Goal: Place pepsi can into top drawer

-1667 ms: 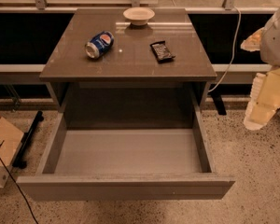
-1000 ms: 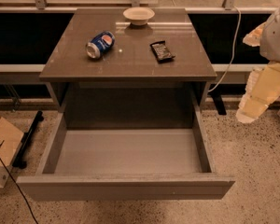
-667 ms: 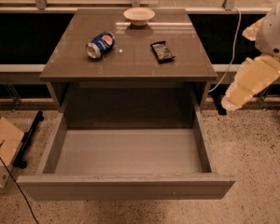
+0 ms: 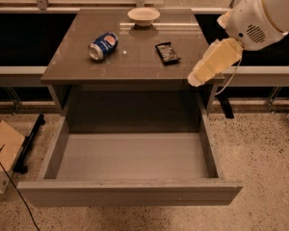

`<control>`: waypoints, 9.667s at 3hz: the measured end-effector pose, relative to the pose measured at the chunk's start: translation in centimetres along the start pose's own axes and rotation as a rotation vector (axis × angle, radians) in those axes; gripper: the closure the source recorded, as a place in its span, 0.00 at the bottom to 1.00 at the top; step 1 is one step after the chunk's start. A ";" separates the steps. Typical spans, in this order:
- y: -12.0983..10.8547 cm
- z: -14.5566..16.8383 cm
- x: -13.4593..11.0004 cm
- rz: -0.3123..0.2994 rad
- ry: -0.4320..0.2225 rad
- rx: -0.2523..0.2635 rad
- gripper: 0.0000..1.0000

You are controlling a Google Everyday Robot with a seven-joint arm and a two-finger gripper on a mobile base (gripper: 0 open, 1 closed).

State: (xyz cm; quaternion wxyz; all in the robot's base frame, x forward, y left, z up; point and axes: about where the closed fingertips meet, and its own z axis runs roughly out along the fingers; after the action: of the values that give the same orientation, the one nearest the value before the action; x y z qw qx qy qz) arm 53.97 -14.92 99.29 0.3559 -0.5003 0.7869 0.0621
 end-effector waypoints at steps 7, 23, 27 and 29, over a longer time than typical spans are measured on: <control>-5.6 17.9 -10.6 0.038 -0.290 -0.033 0.00; -6.2 17.6 -16.7 0.076 -0.619 -0.112 1.00; 13.5 22.5 2.7 0.286 -0.271 -0.324 1.00; 13.9 29.2 7.8 0.386 -0.193 -0.305 0.81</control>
Offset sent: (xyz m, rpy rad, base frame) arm 0.0904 0.0863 -0.0263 0.1942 0.0056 0.1330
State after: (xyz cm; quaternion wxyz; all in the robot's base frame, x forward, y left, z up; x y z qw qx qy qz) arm 55.02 -0.57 69.25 0.3314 -0.3806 0.8117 0.2940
